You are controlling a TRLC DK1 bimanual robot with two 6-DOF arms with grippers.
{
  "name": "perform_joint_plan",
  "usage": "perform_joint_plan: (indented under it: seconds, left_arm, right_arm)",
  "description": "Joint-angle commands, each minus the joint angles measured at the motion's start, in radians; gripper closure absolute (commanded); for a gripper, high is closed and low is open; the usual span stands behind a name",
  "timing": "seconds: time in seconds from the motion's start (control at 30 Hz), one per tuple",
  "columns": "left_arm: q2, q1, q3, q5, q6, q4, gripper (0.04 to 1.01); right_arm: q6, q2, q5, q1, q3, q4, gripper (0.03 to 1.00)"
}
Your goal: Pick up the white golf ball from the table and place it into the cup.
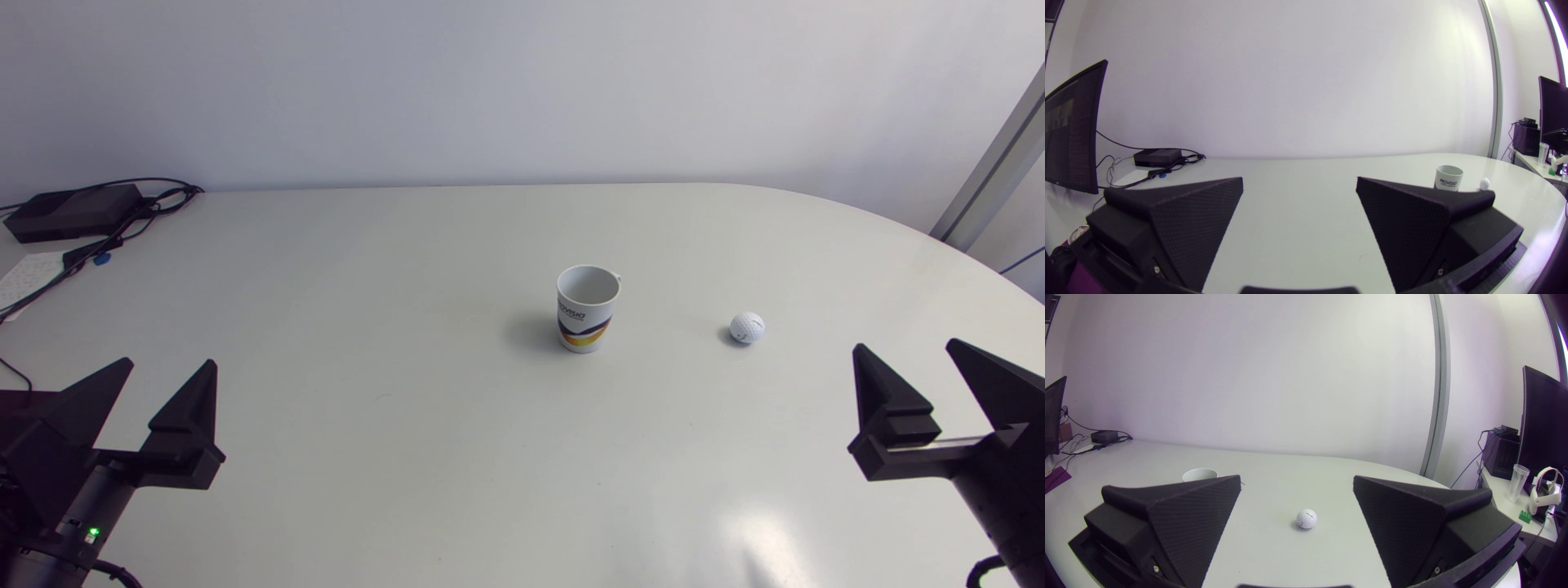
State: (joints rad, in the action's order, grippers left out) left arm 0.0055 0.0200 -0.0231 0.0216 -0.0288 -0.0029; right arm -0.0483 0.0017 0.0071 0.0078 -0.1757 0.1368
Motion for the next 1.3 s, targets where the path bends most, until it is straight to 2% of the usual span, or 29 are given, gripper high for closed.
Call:
perform_joint_plan:
  seconds: [0.0,0.53,1.27]
  left_arm:
    - [-0.016,0.009,0.022,-0.003,-0.002,0.001,0.052]
    - [-0.016,0.009,0.022,-0.003,-0.002,0.001,0.052]
    - [-0.016,0.009,0.022,-0.003,-0.002,0.001,0.052]
  right_arm:
    - [0.013,-0.006,0.001,0.008,-0.034,0.012,0.067]
    - [0.015,0.146,0.002,0.012,-0.157,0.023,0.067]
    - [0.021,0.552,0.013,0.011,-0.317,-0.020,0.067]
